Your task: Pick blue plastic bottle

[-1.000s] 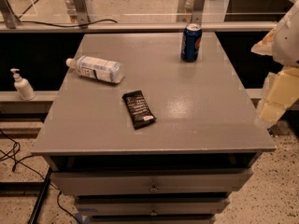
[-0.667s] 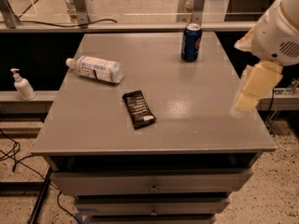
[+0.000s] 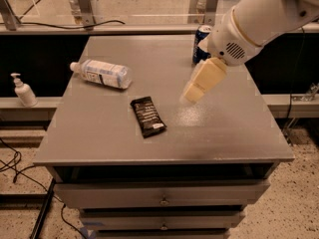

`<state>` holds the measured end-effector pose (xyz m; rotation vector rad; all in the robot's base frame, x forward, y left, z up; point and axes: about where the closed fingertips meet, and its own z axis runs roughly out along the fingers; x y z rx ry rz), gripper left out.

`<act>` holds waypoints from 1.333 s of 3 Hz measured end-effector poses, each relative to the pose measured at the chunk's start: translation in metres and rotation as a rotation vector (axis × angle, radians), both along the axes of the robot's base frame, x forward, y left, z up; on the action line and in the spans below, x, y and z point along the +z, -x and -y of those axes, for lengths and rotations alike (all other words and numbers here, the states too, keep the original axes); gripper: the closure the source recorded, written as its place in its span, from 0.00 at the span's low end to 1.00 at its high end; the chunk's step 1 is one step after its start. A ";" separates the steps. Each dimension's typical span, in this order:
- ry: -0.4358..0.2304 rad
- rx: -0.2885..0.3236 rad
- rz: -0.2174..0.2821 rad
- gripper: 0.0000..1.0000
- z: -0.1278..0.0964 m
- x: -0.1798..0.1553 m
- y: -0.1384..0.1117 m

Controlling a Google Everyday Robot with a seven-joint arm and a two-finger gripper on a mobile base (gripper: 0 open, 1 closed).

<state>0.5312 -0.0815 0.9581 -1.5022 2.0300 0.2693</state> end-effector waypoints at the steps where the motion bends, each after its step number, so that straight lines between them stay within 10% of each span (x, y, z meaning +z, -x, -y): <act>1: -0.081 0.009 0.009 0.00 -0.032 -0.002 -0.018; 4: -0.161 -0.006 0.089 0.00 -0.078 0.012 -0.057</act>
Offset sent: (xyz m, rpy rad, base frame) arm 0.0166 0.0287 -0.0020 0.0736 -0.0080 0.0080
